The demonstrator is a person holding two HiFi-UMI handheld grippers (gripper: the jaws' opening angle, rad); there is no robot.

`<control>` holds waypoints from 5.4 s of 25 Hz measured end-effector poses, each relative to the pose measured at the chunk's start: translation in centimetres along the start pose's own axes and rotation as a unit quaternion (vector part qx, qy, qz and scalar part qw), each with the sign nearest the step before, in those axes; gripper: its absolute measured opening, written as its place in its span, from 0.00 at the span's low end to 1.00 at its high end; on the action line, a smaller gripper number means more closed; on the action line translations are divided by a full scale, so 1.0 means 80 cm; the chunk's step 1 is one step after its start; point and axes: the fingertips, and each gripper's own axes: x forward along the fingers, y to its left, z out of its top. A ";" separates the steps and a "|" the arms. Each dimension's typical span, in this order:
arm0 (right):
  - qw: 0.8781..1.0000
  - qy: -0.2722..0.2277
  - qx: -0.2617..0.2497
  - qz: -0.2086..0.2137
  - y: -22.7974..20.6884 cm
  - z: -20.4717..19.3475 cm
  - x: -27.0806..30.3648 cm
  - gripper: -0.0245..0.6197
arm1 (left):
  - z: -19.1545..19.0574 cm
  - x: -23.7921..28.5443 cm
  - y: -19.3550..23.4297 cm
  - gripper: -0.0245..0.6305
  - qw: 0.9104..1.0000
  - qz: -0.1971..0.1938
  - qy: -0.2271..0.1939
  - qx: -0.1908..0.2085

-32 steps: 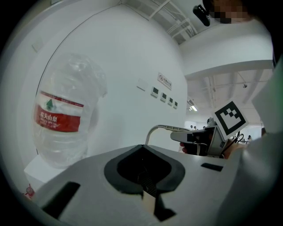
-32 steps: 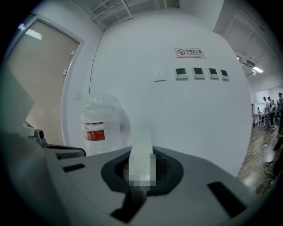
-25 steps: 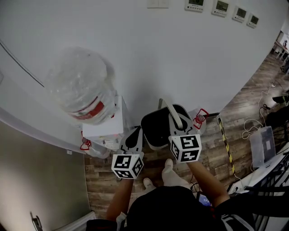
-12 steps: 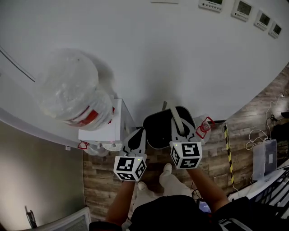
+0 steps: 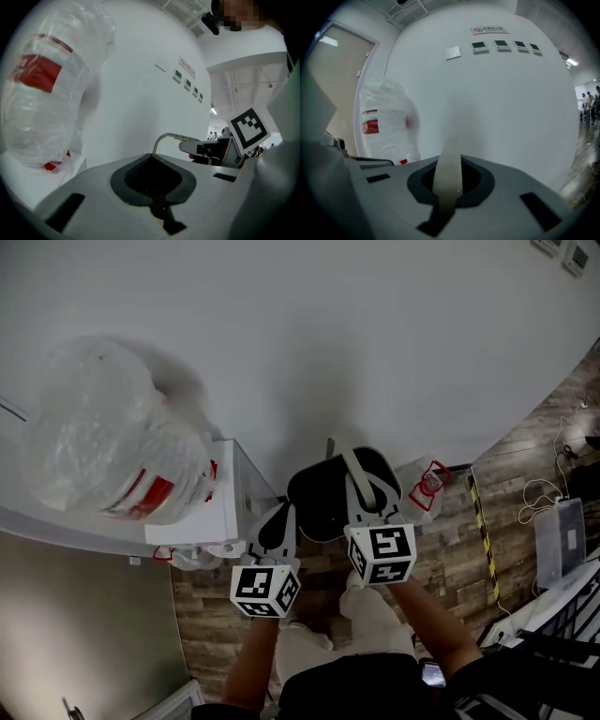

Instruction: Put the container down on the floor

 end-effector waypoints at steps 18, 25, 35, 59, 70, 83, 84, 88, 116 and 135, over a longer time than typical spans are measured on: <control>0.999 -0.026 -0.022 -0.025 -0.001 -0.142 0.089 0.09 | -0.134 0.063 0.079 0.06 1.000 -0.010 -0.018 0.018; 0.999 -0.033 -0.028 -0.030 -0.002 -0.190 0.106 0.09 | -0.173 0.076 0.104 0.06 0.999 -0.001 -0.030 0.026; 0.998 -0.048 -0.039 -0.031 -0.004 -0.265 0.133 0.09 | -0.243 0.099 0.108 0.06 0.998 0.003 -0.035 0.045; 0.996 -0.066 -0.042 -0.047 -0.018 -0.424 0.180 0.09 | -0.411 0.128 0.166 0.06 0.998 -0.013 -0.051 0.042; 0.996 -0.070 -0.035 -0.047 -0.022 -0.463 0.183 0.09 | -0.443 0.129 0.171 0.06 0.997 -0.017 -0.055 0.051; 0.996 -0.072 -0.028 -0.047 -0.020 -0.490 0.187 0.09 | -0.472 0.126 0.187 0.06 0.997 -0.011 -0.054 0.053; 0.996 -0.072 -0.028 -0.047 -0.020 -0.492 0.187 0.09 | -0.473 0.126 0.187 0.06 0.997 -0.011 -0.054 0.053; 0.996 -0.072 -0.029 -0.044 -0.019 -0.499 0.188 0.09 | -0.477 0.126 0.187 0.06 0.997 -0.011 -0.056 0.054; 0.996 0.062 -0.042 -0.040 -0.027 -0.608 0.248 0.09 | -0.515 0.130 0.201 0.06 0.999 -0.009 -0.027 0.030; 0.982 0.181 -0.046 -0.039 -0.038 -0.709 0.278 0.09 | -0.634 0.157 0.221 0.06 0.997 0.000 0.079 0.012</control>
